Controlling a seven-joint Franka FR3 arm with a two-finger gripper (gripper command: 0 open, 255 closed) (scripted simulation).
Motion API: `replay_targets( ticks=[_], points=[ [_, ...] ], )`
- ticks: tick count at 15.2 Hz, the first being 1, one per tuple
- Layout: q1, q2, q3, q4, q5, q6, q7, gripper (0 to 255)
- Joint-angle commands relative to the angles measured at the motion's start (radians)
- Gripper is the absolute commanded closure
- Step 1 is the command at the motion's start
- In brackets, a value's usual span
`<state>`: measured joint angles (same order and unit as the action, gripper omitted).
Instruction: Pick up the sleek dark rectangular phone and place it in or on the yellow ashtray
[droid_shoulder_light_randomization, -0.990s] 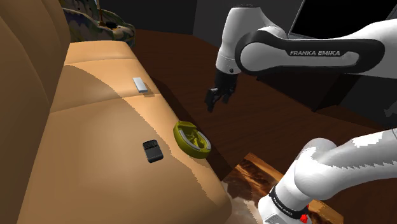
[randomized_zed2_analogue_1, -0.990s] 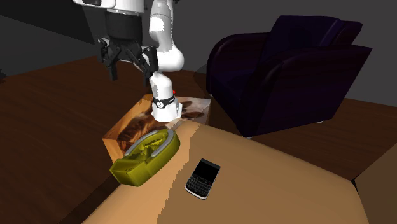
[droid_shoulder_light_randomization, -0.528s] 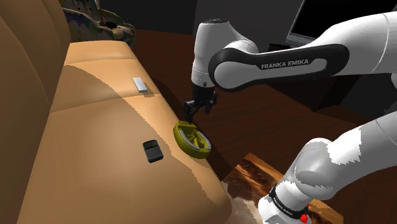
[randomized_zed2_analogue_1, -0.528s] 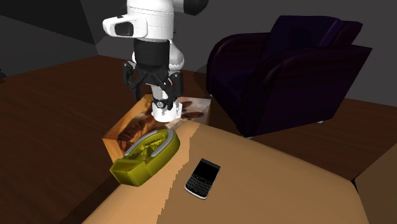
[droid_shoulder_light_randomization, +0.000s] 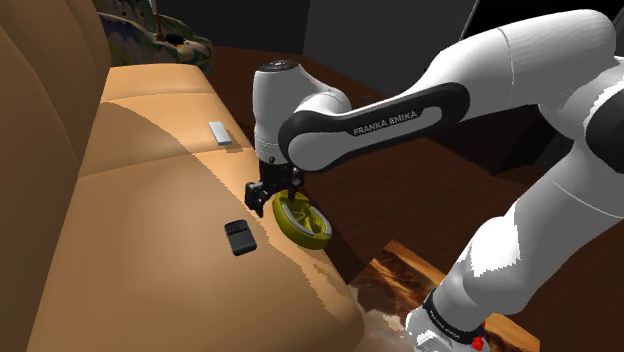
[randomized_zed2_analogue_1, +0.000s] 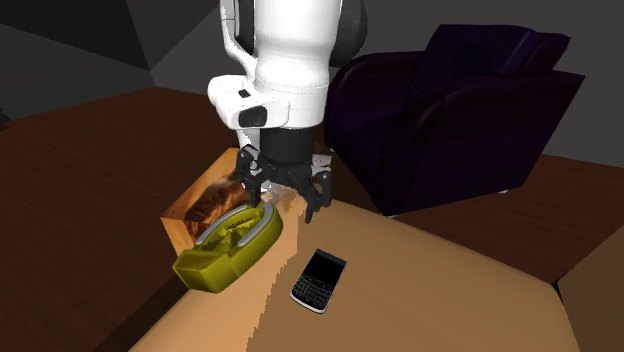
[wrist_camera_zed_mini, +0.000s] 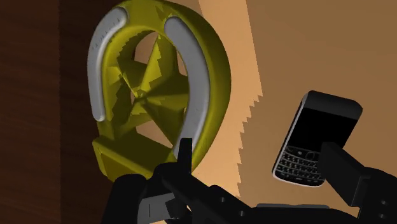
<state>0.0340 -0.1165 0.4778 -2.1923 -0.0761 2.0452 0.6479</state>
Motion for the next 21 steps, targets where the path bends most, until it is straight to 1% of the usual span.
replay_targets(
  ticks=[1, 4, 7, 15, 21],
  points=[
    [0.009, 0.084, 0.028, 0.052, -0.037, 0.012, 0.073, 0],
    [0.032, 0.212, 0.049, 0.135, -0.102, 0.022, 0.17, 0],
    [0.07, 0.337, 0.052, 0.227, -0.165, 0.021, 0.256, 0],
    [0.075, 0.383, 0.035, 0.177, -0.202, 0.109, 0.28, 0],
    [0.075, 0.383, 0.035, 0.177, -0.202, 0.109, 0.28, 0]
  ],
)
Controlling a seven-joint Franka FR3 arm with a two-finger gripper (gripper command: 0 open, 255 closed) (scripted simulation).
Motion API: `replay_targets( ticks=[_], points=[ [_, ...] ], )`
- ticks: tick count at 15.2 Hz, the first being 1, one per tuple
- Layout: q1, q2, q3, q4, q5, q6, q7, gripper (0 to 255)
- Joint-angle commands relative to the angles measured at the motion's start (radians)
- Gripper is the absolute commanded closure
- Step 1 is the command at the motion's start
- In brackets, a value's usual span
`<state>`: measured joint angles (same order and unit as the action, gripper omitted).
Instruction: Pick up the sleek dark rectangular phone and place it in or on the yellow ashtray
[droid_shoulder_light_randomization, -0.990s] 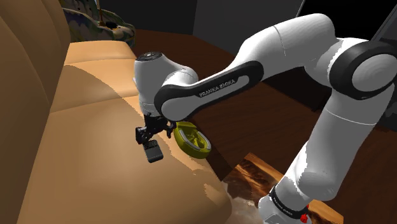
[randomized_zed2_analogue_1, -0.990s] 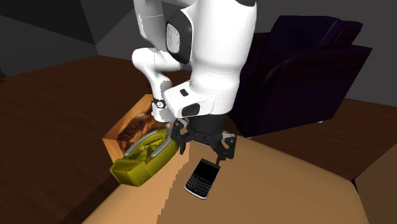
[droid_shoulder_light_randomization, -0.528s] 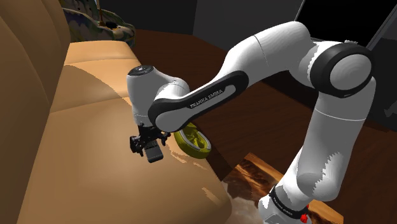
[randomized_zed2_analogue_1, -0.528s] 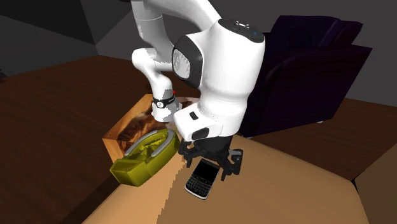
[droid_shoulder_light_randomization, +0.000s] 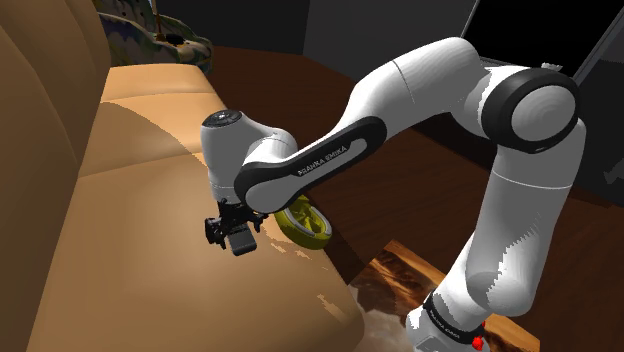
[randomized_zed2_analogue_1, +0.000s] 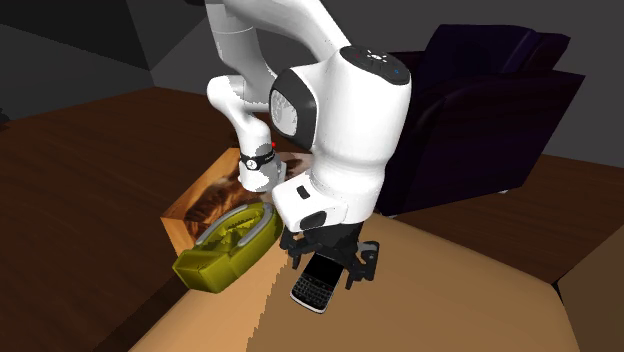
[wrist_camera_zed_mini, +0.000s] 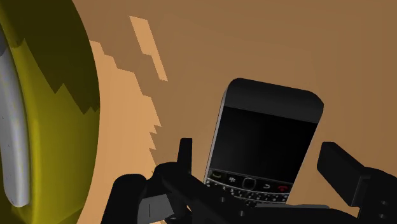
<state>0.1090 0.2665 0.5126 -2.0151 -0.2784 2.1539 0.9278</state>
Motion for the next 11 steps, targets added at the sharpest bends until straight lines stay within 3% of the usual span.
replay_targets(
  ticks=[1, 2, 3, 11],
  points=[
    [0.0, 0.0, 0.0, 0.0, 0.0, 0.0, 0.0, 0],
    [0.0, 0.0, 0.0, 0.0, 0.0, 0.0, 0.0, 0],
    [0.0, 0.0, 0.0, 0.0, 0.0, 0.0, 0.0, 255],
    [0.0, 0.001, 0.0, 0.002, 0.0, -0.001, 0.0, 255]
  ],
)
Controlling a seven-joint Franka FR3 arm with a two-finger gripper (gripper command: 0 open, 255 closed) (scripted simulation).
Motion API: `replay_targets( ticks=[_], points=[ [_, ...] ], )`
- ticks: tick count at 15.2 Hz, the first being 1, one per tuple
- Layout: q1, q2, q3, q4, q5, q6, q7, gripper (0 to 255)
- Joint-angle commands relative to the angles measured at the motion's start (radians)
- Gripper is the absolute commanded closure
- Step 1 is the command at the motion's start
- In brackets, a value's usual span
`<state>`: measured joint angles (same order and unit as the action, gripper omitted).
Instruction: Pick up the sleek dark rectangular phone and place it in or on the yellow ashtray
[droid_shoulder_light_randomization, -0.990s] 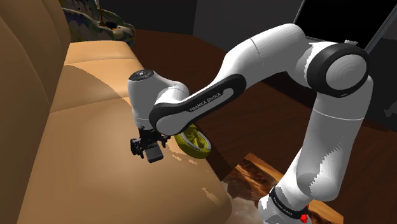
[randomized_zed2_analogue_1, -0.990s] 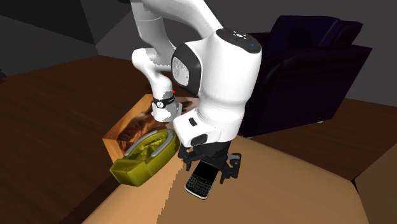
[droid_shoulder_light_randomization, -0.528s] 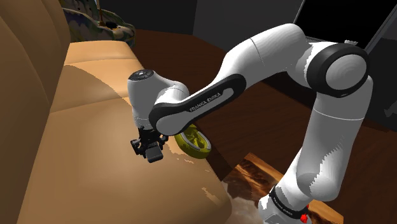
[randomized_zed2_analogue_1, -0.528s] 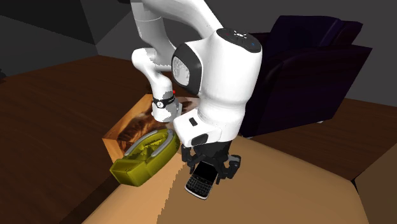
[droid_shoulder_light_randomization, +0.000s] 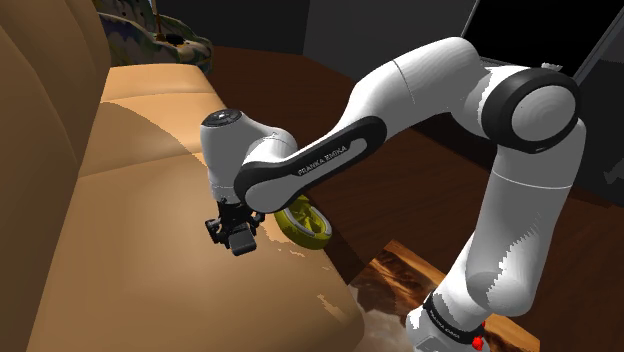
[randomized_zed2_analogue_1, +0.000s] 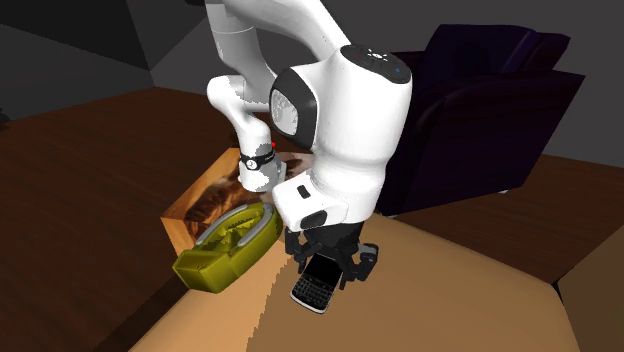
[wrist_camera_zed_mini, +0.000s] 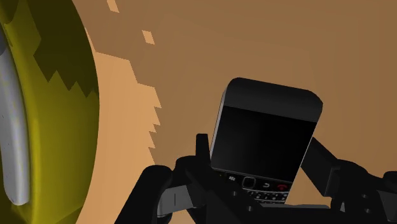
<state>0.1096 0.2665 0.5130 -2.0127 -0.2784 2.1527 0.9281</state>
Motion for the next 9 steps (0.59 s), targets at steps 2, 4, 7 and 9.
replay_targets(
  ticks=[2, 4, 7, 9],
  points=[
    [-0.002, -0.008, 0.002, 0.002, 0.006, -0.009, -0.005, 255],
    [-0.005, -0.023, 0.006, 0.011, 0.018, -0.031, -0.015, 255],
    [-0.009, -0.046, 0.011, 0.027, 0.035, -0.065, -0.028, 255],
    [-0.011, -0.059, 0.013, 0.038, 0.045, -0.087, -0.037, 255]
  ],
)
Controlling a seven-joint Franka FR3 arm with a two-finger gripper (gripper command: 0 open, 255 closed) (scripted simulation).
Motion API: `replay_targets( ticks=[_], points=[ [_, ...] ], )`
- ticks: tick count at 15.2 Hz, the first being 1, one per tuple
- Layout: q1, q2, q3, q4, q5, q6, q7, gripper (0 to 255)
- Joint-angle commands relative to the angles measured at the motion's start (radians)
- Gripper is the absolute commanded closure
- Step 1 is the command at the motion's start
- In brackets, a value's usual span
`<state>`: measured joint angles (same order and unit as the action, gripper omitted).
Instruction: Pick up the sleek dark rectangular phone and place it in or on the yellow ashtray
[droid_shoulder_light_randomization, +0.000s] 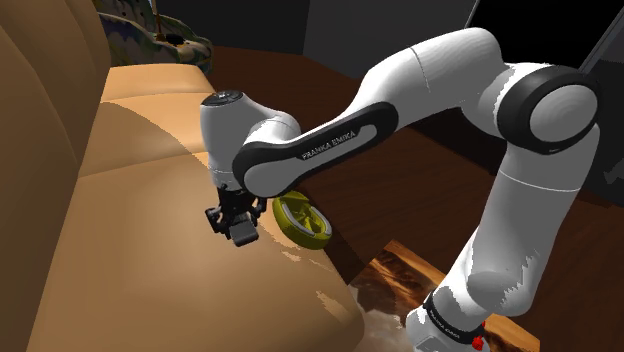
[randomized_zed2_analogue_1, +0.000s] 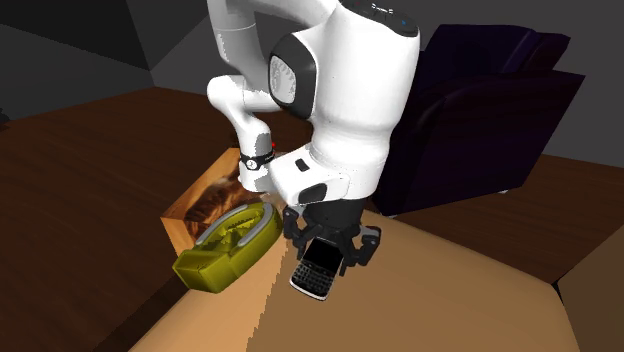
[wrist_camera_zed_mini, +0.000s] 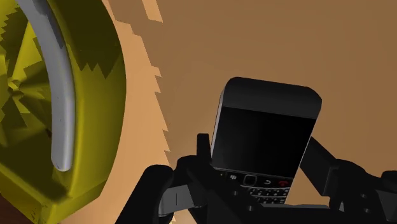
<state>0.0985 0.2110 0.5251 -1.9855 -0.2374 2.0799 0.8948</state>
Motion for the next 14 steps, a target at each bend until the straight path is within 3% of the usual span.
replay_targets(
  ticks=[1, 14],
  points=[
    [-0.001, -0.01, 0.003, 0.017, 0.009, -0.026, -0.008, 255],
    [-0.009, -0.078, 0.012, 0.118, 0.059, -0.18, -0.053, 255]
  ],
)
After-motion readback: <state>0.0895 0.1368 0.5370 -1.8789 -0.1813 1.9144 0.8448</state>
